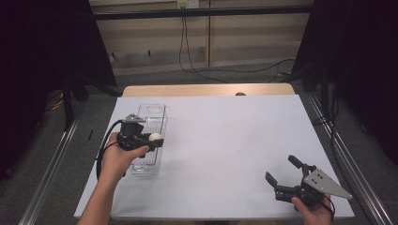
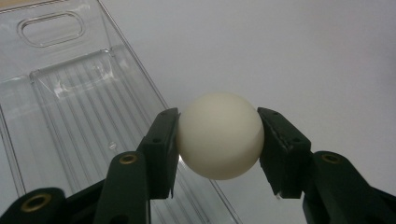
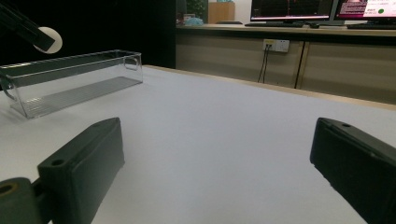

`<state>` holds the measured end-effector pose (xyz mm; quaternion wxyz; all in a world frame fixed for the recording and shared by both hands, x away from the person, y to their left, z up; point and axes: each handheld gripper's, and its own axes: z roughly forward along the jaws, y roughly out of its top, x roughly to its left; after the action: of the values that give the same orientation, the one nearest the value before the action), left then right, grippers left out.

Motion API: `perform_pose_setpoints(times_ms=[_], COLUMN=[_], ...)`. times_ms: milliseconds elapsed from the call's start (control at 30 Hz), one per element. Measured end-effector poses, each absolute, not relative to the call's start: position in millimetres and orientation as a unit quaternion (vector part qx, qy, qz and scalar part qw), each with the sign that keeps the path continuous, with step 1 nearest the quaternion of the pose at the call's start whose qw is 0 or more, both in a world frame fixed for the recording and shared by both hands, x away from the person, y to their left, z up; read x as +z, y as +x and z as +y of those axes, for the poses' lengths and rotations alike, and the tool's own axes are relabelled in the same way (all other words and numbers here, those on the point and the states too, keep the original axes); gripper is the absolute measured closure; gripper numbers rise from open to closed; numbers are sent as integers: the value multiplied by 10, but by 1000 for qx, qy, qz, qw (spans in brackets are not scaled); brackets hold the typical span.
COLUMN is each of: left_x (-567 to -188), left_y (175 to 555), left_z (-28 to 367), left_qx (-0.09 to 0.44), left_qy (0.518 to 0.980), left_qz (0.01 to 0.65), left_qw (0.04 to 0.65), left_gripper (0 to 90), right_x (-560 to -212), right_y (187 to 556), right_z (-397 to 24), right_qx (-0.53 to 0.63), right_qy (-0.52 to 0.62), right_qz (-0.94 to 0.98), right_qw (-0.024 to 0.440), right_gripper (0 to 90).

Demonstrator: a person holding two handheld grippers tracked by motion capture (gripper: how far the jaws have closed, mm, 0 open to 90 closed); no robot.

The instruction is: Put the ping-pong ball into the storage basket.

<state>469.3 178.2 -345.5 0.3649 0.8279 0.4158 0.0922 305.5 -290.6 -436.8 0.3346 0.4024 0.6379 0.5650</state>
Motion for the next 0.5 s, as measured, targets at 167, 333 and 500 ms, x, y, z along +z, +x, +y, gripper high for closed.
perform_pose_setpoints(times_ms=[167, 333, 500], left_x=[-3454, -3457, -3455], left_y=[4706, 4711, 4729], left_z=[1795, 1790, 1802], left_qx=[93, 99, 99], left_qy=[829, 826, 828], left_qz=[416, 420, 419], left_qw=[363, 362, 360], left_gripper=[512, 512, 512], right_x=[-4367, -4366, -4366], right_y=[3052, 3052, 3053], right_z=[-2907, -2907, -2908], right_qx=[566, 565, 566], right_qy=[404, 403, 402], right_qz=[637, 637, 638], right_qw=[334, 334, 335], right_gripper=[24, 24, 24])
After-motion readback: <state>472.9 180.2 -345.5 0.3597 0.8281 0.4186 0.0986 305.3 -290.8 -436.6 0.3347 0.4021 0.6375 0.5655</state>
